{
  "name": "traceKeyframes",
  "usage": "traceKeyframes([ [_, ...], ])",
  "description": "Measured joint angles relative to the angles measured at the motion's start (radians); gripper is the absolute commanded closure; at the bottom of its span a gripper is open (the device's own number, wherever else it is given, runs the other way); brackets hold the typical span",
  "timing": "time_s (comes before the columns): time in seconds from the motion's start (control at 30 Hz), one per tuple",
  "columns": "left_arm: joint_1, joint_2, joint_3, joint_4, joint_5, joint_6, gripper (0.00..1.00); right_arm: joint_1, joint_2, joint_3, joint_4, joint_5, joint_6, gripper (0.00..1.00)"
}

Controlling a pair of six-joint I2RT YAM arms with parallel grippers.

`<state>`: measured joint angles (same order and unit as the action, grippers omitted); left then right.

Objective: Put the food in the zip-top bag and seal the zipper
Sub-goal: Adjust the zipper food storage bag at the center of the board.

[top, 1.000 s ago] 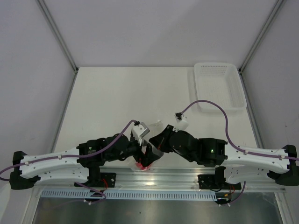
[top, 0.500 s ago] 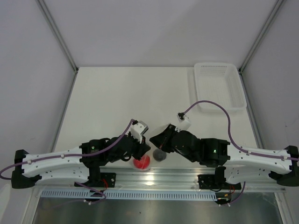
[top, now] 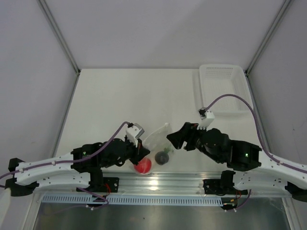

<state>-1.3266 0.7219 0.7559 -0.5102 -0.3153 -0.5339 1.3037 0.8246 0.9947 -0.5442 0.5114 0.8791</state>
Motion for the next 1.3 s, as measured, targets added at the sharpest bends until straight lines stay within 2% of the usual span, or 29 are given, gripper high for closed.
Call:
traceKeyframes([
  [0.23, 0.002, -0.080, 0.000, -0.006, 0.091, 0.005, 1.00, -0.099, -0.277, -0.114, 0.012, -0.150, -0.274, 0.28],
  [0.33, 0.008, -0.112, 0.000, 0.001, 0.156, 0.017, 0.99, -0.128, -0.324, -0.151, 0.060, -0.259, -0.371, 0.30],
  [0.63, 0.017, -0.153, 0.000, 0.039, 0.336, 0.042, 1.00, -0.181, -0.179, -0.160, 0.137, -0.529, -0.609, 0.34],
  [0.9, 0.017, -0.148, -0.006, 0.068, 0.435, 0.057, 0.99, -0.348, -0.119, -0.149, 0.200, -0.900, -0.668, 0.40],
  [1.03, 0.017, -0.142, -0.008, 0.083, 0.472, 0.065, 1.00, -0.370, -0.118, -0.149, 0.241, -1.056, -0.670, 0.41],
  [1.17, 0.017, -0.142, -0.015, 0.091, 0.490, 0.068, 0.99, -0.383, -0.119, -0.149, 0.269, -1.157, -0.668, 0.49],
  [1.27, 0.017, -0.142, -0.023, 0.099, 0.503, 0.072, 0.99, -0.394, -0.116, -0.149, 0.286, -1.209, -0.662, 0.63],
  [1.3, 0.017, -0.141, -0.024, 0.099, 0.505, 0.073, 0.99, -0.396, -0.114, -0.149, 0.289, -1.220, -0.657, 0.76],
])
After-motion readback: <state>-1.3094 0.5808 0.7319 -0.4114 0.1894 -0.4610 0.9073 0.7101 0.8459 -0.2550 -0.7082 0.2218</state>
